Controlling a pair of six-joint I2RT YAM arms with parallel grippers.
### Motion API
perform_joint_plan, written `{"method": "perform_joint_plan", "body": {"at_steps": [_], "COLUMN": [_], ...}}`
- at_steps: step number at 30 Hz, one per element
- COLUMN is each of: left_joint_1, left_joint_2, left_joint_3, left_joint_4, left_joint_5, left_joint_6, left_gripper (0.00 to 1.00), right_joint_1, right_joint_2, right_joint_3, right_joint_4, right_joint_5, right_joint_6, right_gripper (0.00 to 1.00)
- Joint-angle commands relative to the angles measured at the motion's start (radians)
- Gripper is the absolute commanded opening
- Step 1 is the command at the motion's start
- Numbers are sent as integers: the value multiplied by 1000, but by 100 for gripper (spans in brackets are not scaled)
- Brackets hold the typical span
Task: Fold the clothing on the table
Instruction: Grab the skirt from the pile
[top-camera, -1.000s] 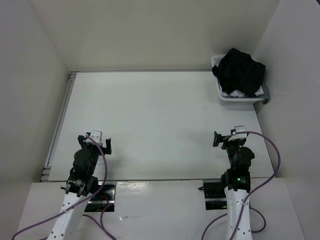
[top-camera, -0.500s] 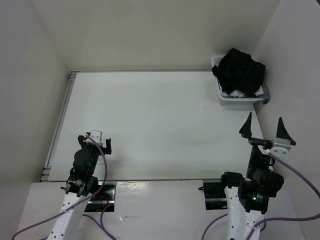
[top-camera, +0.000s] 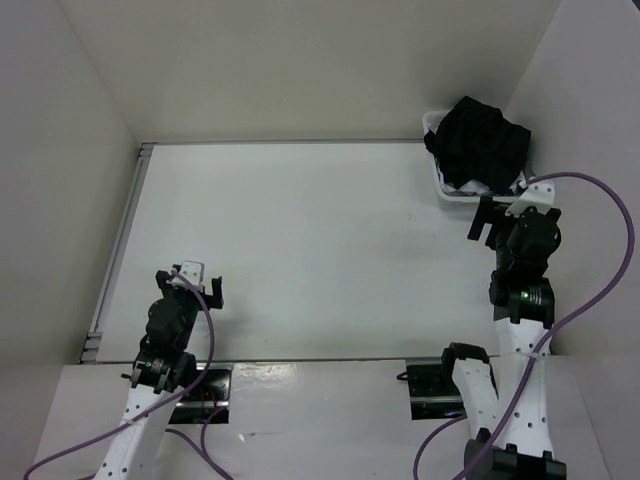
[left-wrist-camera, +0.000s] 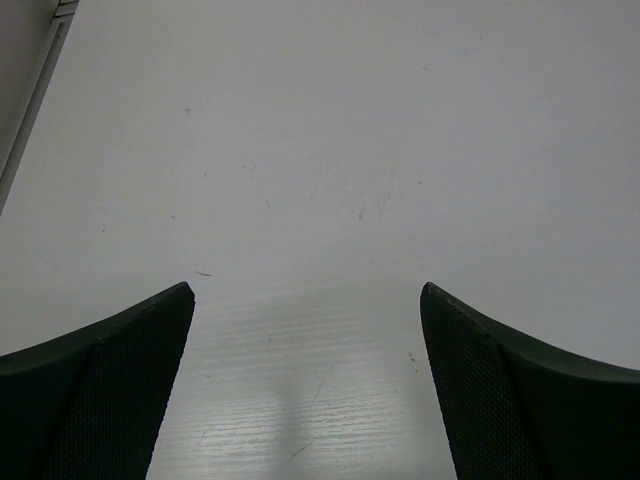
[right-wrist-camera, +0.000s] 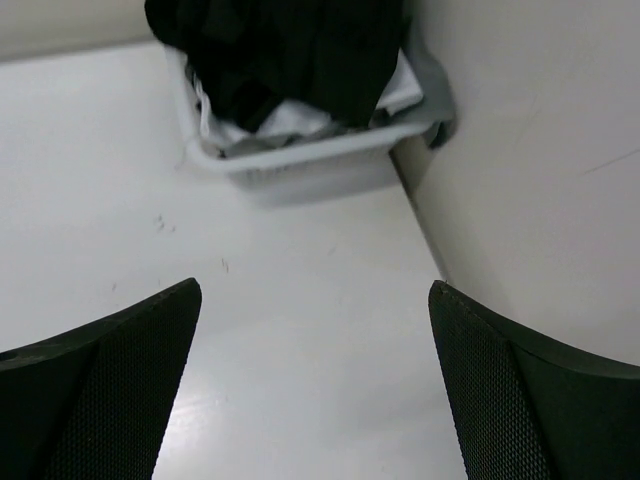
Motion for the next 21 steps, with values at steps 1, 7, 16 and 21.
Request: {"method": "perform_joint_plan", "body": {"at_steps": [1,7,16,21], "left_joint_1": [-4,-4,-4,-4], "left_joint_2": [-139,-139,-139,-139], "left_joint_3": [-45,-45,39,205], "left_joint_4": [33,33,33,157], "left_joint_5": [-14,-14,138,163], "left_joint_6": [-23,-23,157,290], "left_gripper": [100,100,100,100], "right_joint_1": [-12,-23,-32,-32], "right_joint_2": [-49,-116,-41,-32], "right_joint_3": [38,16,26,36], "right_joint_4": [-89,-75,-93,-93], "right_joint_5": [-40,-64,-109,-110], "right_joint_6": [-14,-23,-14,-23], "right_gripper": [98,98,98,98]}}
